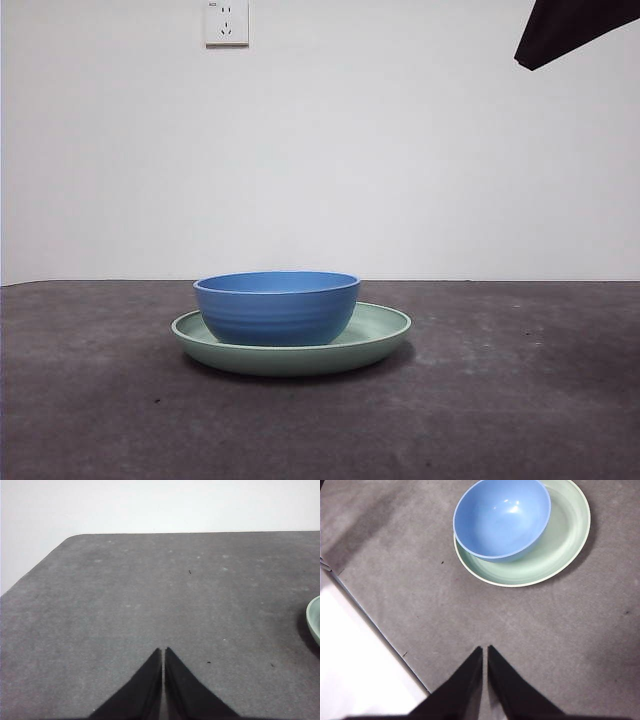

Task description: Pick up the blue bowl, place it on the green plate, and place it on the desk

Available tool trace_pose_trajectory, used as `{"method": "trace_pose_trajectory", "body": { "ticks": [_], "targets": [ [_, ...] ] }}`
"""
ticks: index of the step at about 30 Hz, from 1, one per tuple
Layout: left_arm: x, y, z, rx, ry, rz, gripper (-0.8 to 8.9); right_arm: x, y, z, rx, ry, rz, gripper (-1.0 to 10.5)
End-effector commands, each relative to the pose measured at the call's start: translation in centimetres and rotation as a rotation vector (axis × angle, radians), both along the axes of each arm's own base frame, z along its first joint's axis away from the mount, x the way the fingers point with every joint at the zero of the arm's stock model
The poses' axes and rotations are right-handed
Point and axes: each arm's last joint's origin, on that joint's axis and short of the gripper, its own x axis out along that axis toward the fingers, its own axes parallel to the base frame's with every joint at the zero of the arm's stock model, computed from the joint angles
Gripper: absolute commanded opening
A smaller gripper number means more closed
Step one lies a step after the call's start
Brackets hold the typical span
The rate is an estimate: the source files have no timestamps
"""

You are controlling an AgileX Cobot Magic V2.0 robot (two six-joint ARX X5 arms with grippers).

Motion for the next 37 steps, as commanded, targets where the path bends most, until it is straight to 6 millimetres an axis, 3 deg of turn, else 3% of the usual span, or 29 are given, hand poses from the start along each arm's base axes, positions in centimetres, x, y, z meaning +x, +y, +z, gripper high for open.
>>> {"method": "trace_pose_trajectory", "body": {
  "ticks": [1, 11, 18, 24, 28, 37],
  "targets": [
    [0.1, 0.0, -0.8, -0.006, 0.027, 0.006, 0.1, 0.1, 0.3, 0.3, 0.003, -0.018, 0.017, 0.1],
    [0.1, 0.0, -0.8, -0.006, 0.027, 0.006, 0.1, -0.2, -0.6, 0.8, 0.009, -0.063, -0.004, 0.1],
    [0.1, 0.0, -0.8, -0.006, 0.027, 0.006, 0.1, -0.8, -4.2, 4.1, 0.115, -0.388, -0.167, 0.1],
    [0.1, 0.0, -0.8, -0.006, 0.027, 0.006, 0.1, -2.2, -7.9, 5.5, 0.093, -0.68, -0.494, 0.1],
    [0.1, 0.0, -0.8, -0.006, 0.027, 0.006, 0.1, -3.3, -9.3, 4.1, 0.082, -0.799, -0.624, 0.1],
    [0.1, 0.0, -0.8, -0.006, 0.027, 0.006, 0.1, -4.6, -10.2, -4.2, 0.106, -0.985, -0.7, 0.1]
  ]
}}
